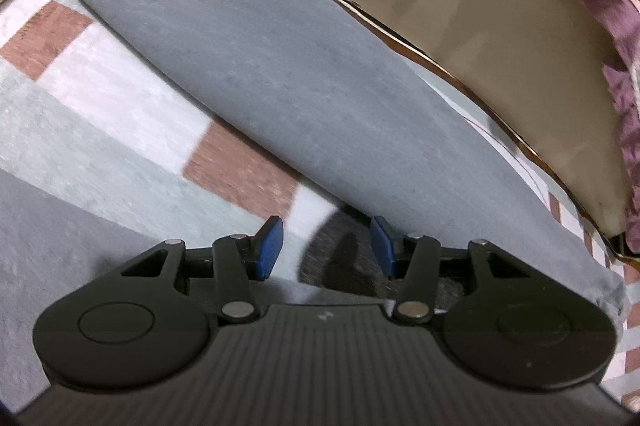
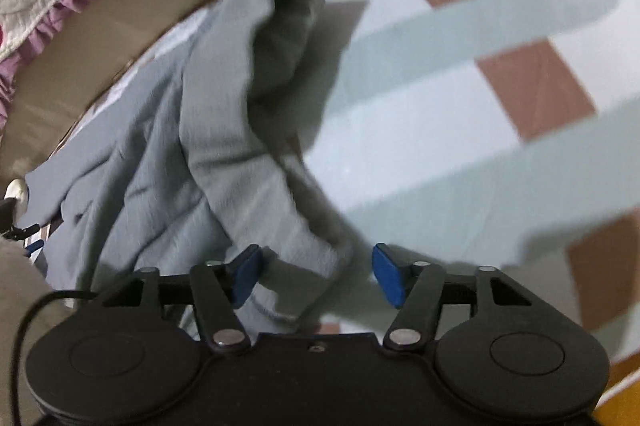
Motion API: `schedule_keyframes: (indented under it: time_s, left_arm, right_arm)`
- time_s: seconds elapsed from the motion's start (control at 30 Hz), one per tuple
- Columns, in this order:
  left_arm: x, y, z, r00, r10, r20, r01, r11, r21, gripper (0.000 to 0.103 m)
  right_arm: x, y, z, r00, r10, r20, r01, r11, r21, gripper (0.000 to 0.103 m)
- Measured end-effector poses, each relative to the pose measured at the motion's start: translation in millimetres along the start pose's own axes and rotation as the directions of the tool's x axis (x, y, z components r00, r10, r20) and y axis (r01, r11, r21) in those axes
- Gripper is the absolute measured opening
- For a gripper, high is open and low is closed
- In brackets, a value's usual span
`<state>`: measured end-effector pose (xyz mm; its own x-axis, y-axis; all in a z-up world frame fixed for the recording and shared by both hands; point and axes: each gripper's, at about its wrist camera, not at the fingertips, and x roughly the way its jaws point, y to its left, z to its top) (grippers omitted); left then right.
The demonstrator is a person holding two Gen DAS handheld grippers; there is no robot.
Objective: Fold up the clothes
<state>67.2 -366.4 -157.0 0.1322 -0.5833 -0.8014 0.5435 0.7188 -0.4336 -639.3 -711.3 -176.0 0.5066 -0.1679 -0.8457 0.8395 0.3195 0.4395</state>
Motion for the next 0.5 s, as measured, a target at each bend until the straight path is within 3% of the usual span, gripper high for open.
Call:
schedule_keyframes:
  time_s: [0.07, 0.1, 0.13, 0.17, 0.23, 0.33, 0.43, 0.5]
  left_arm:
    - [0, -7, -4, 1.000, -0.005, -0.002, 0.005, 1.000, 0.010, 0.047]
    - [1, -10, -5, 1.000, -0.009, -0.002, 0.009, 1.000, 0.014, 0.047]
    - [1, -13, -7, 1.000, -0.012, -0.002, 0.012, 1.000, 0.018, 0.047]
    - [-1, -17, -8, 1.000, -0.008, 0.002, 0.008, 1.000, 0.023, 0.047]
    - [-6, -24, -9, 1.000, -0.005, 0.006, 0.005, 0.999, 0.035, 0.047]
    - [-10, -33, -9, 1.000, -0.003, -0.005, 0.003, 0.998, 0.062, 0.047]
    - [-20, -34, -13, 1.000, 0.016, -0.015, -0.014, 0.993, 0.121, 0.047]
    - [-25, -31, -15, 0.999, 0.035, -0.006, -0.034, 0.989, 0.142, 0.047]
  right_arm:
    - [4, 9, -4, 0.999, 0.018, 0.038, -0.018, 1.000, 0.001, 0.070]
    - [7, 14, -5, 0.998, 0.036, 0.052, -0.036, 0.999, -0.003, 0.063]
    - [10, 19, -6, 0.997, 0.052, 0.065, -0.051, 0.999, -0.008, 0.019]
    - [12, 32, -3, 0.996, 0.035, 0.079, -0.032, 0.999, -0.042, 0.015]
    - [-7, 55, -10, 0.987, -0.069, 0.145, 0.090, 0.985, -0.144, 0.013]
    - [-47, 85, -26, 0.937, -0.227, 0.266, 0.300, 0.914, -0.275, 0.012]
    - [-46, 75, -41, 0.913, -0.347, 0.215, 0.403, 0.855, -0.327, 0.013]
    - [-25, 57, -45, 0.920, -0.370, 0.127, 0.391, 0.874, -0.289, 0.017]
